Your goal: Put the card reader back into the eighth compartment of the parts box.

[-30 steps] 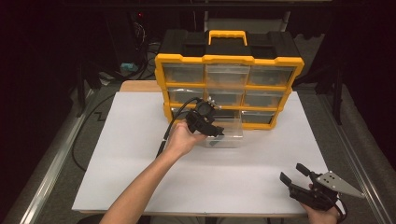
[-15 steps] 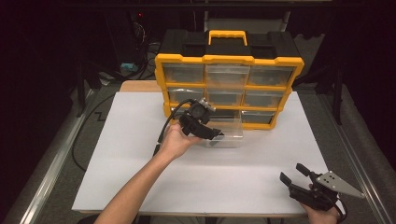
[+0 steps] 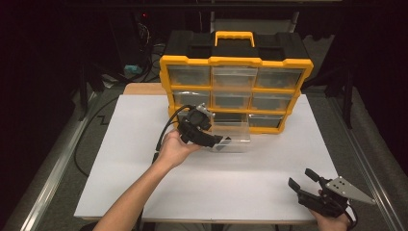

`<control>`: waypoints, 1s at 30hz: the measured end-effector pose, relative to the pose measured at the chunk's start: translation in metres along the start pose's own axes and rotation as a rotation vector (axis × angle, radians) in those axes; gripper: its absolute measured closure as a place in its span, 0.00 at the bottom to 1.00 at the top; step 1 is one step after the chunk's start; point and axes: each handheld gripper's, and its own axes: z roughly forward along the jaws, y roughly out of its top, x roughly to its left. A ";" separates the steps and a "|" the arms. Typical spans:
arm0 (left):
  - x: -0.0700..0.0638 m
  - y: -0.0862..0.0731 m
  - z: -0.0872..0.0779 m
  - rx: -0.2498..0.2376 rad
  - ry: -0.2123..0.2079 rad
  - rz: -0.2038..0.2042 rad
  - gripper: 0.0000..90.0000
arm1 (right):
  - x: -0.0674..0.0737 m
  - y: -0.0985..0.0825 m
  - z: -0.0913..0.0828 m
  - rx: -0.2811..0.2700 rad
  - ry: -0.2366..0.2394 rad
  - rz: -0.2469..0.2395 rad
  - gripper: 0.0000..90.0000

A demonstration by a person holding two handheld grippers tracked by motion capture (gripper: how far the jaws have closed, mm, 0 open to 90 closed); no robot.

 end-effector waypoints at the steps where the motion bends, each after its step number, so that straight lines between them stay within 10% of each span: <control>1: 0.000 -0.002 -0.001 -0.003 0.001 -0.002 0.43 | 0.000 0.000 0.000 0.000 0.000 0.000 0.29; 30: 0.002 -0.033 -0.012 -0.003 -0.023 -0.029 0.42 | 0.001 0.000 0.000 0.003 -0.002 0.002 0.29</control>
